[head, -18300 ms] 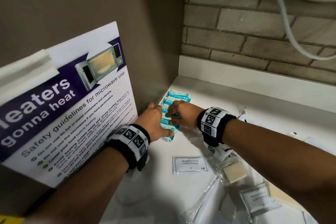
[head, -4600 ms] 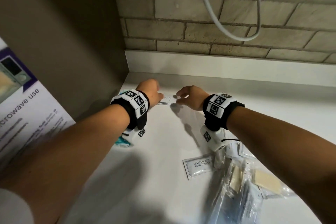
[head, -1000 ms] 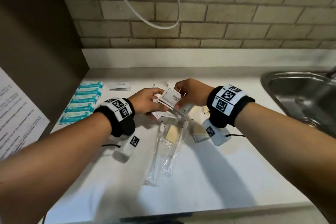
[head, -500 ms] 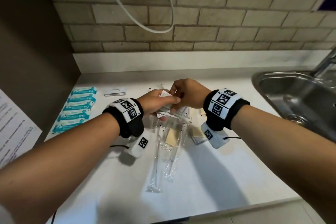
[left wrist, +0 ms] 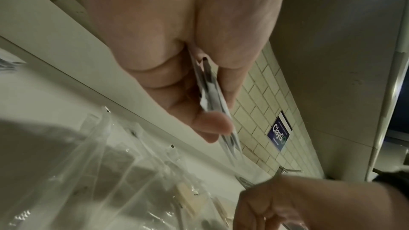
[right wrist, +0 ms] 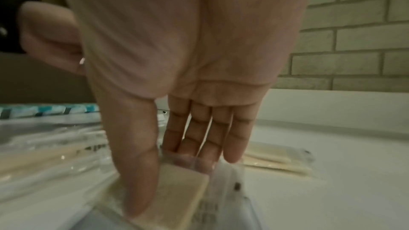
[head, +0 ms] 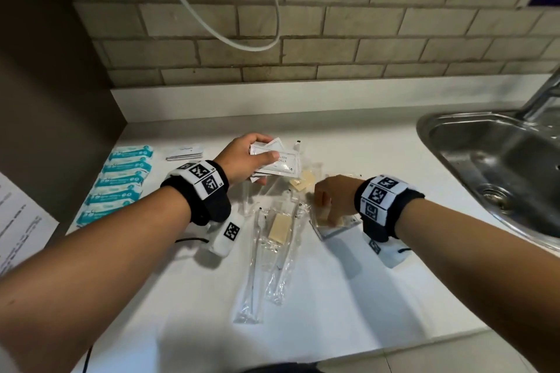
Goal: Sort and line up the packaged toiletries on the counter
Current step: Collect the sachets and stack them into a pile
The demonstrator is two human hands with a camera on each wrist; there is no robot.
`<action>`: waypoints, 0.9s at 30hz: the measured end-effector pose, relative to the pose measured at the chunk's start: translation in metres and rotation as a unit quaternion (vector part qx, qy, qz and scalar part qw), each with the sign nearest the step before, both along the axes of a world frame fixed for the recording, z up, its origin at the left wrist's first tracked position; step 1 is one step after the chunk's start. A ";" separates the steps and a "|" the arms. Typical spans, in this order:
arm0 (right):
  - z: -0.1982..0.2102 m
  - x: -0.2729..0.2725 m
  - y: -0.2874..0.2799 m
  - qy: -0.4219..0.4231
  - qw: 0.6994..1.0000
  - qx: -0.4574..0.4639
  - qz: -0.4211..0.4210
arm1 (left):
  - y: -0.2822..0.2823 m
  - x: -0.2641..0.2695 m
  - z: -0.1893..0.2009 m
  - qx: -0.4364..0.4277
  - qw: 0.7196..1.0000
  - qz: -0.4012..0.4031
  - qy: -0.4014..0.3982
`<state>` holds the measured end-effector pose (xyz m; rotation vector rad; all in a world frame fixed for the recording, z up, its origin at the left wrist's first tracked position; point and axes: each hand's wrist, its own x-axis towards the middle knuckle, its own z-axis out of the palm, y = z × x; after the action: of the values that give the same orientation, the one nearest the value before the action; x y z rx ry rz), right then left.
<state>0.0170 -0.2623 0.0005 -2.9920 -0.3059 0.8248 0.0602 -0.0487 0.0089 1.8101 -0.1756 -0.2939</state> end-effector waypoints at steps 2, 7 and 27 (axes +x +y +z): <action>0.002 0.004 0.000 -0.027 0.999 0.026 0.007 | -0.005 -0.002 -0.002 0.017 1.000 -0.011 0.002; 0.015 0.028 -0.007 -0.103 0.987 0.116 -0.035 | -0.017 -0.011 -0.004 0.026 0.999 -0.024 0.001; -0.018 -0.016 -0.014 -0.045 0.998 -0.040 0.030 | -0.025 -0.032 -0.013 0.020 0.999 0.003 0.044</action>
<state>0.0011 -0.2767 -0.0172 -3.1148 -0.3768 0.7258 0.0285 -0.0738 -0.0041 1.8333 -0.1034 -0.3752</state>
